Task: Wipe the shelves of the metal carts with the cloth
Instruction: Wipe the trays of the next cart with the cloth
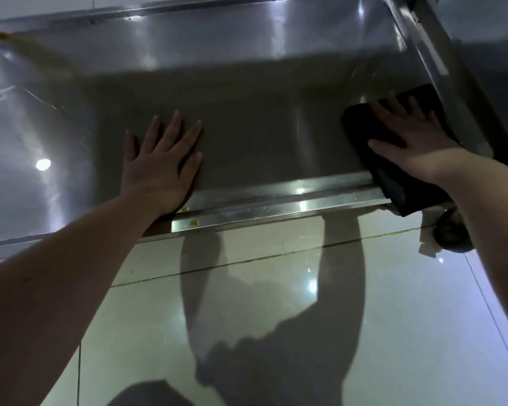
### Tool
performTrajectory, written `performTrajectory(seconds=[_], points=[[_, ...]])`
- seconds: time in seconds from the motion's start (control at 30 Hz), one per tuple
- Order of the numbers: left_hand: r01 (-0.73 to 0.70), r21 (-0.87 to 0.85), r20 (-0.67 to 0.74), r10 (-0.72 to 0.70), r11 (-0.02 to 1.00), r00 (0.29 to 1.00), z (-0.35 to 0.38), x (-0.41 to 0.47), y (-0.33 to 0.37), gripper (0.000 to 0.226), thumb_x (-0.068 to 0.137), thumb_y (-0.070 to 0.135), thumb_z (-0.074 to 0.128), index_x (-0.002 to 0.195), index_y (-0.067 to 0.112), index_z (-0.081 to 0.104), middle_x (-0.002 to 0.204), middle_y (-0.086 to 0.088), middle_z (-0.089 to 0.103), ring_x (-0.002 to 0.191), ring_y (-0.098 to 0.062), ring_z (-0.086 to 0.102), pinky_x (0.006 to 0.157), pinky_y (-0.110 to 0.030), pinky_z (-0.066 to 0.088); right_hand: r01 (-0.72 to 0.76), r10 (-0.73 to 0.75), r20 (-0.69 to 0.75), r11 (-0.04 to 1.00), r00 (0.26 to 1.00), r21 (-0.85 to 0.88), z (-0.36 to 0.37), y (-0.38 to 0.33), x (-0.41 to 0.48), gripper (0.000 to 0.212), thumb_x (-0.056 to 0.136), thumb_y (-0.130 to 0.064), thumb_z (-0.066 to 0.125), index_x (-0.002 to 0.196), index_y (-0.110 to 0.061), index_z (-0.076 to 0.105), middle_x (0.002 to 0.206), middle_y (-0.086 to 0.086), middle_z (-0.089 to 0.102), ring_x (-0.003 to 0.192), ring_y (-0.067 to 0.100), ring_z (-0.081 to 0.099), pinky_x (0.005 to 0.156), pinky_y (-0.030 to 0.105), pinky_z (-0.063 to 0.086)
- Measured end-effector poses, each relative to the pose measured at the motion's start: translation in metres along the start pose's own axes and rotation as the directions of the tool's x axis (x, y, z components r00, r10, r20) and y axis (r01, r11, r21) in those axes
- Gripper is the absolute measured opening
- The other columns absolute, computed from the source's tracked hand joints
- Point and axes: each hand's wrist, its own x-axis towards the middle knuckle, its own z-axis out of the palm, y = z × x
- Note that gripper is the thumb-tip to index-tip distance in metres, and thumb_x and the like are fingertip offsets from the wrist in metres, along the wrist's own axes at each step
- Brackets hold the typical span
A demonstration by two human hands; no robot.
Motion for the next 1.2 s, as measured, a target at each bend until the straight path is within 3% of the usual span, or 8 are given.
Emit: performTrajectory(seconds=[0.2,0.43,0.57,0.73,0.87,0.93,1.07,1.2], points=[[-0.014,-0.008,-0.013,0.014,1.0,1.0,0.004,0.0,0.001,0.052,0.1,0.053,0.014,0.151,0.05,0.004,0.164,0.012,0.002,0.151,-0.023,0.001,0.118,-0.057,0.001,-0.258,0.245,-0.174,0.965,0.954,-0.055,0.023,-0.069,0.01,0.069,0.092,-0.074,0.019,0.153,-0.047,0.004,0.164,-0.008,-0.006,0.147,0.044,-0.008,0.118,0.056,-0.007],[0.043,-0.035,-0.013,-0.043,0.998,0.999,0.004,0.0,-0.004,0.058,0.101,0.049,0.015,0.155,0.038,-0.001,0.164,0.011,-0.004,0.151,-0.02,-0.006,0.118,-0.058,-0.003,0.117,-0.129,-0.19,0.991,0.973,-0.07,0.064,-0.255,0.026,0.063,0.093,-0.07,0.017,0.152,-0.049,0.01,0.164,-0.009,-0.002,0.147,0.043,-0.01,0.116,0.055,-0.012],[0.09,-0.029,0.025,-0.09,0.995,0.996,-0.001,0.0,0.0,0.054,0.099,0.052,0.012,0.152,0.05,-0.001,0.163,0.014,-0.007,0.15,-0.026,-0.01,0.114,-0.065,-0.006,0.094,-0.119,-0.235,0.989,0.965,-0.112,0.043,-0.172,0.057,0.066,0.092,-0.072,0.023,0.152,-0.047,0.016,0.164,-0.011,0.01,0.15,0.035,0.001,0.12,0.053,-0.003],[0.089,-0.006,0.03,-0.088,0.996,0.996,0.0,0.0,0.003,0.056,0.095,0.06,0.008,0.15,0.053,-0.004,0.163,0.015,-0.009,0.15,-0.026,-0.01,0.114,-0.065,-0.004,-0.261,0.25,-0.228,0.965,0.941,-0.021,0.005,-0.023,0.068,0.067,0.092,-0.072,0.025,0.153,-0.046,0.013,0.164,-0.01,0.005,0.15,0.036,-0.002,0.12,0.053,-0.003],[0.088,0.003,0.025,-0.088,0.996,0.996,0.0,0.001,0.004,0.057,0.096,0.058,0.009,0.15,0.052,-0.005,0.163,0.013,-0.008,0.15,-0.026,-0.01,0.114,-0.064,-0.006,-0.382,0.376,-0.26,0.924,0.889,0.03,0.004,-0.045,0.075,0.066,0.094,-0.069,0.024,0.154,-0.043,0.014,0.164,-0.008,0.005,0.149,0.041,-0.003,0.119,0.055,-0.004],[0.089,0.002,0.027,-0.089,0.996,0.996,-0.001,0.002,0.004,0.058,0.096,0.056,0.011,0.151,0.049,-0.006,0.163,0.012,-0.009,0.15,-0.026,-0.01,0.115,-0.063,-0.007,-0.309,0.304,-0.278,0.951,0.911,0.028,0.009,-0.097,0.091,0.066,0.095,-0.067,0.023,0.155,-0.04,0.013,0.165,-0.006,0.005,0.148,0.043,-0.003,0.118,0.057,-0.005],[0.099,0.005,0.03,-0.1,0.995,0.995,0.001,0.001,0.003,0.062,0.096,0.056,0.01,0.153,0.042,-0.009,0.163,0.011,-0.011,0.15,-0.025,-0.011,0.114,-0.064,-0.005,0.102,-0.125,-0.228,0.989,0.966,-0.11,0.031,-0.225,0.101,0.063,0.096,-0.065,0.02,0.154,-0.042,0.011,0.164,-0.01,0.002,0.148,0.041,-0.006,0.118,0.055,-0.007],[0.093,0.013,0.029,-0.093,0.996,0.995,0.003,0.001,-0.001,0.063,0.093,0.059,0.007,0.152,0.045,-0.009,0.163,0.012,-0.01,0.15,-0.025,-0.01,0.114,-0.065,-0.005,0.287,-0.306,-0.175,0.949,0.936,-0.13,0.034,-0.242,0.104,0.065,0.093,-0.071,0.023,0.152,-0.047,0.014,0.164,-0.012,0.007,0.15,0.034,-0.002,0.119,0.05,-0.006]])
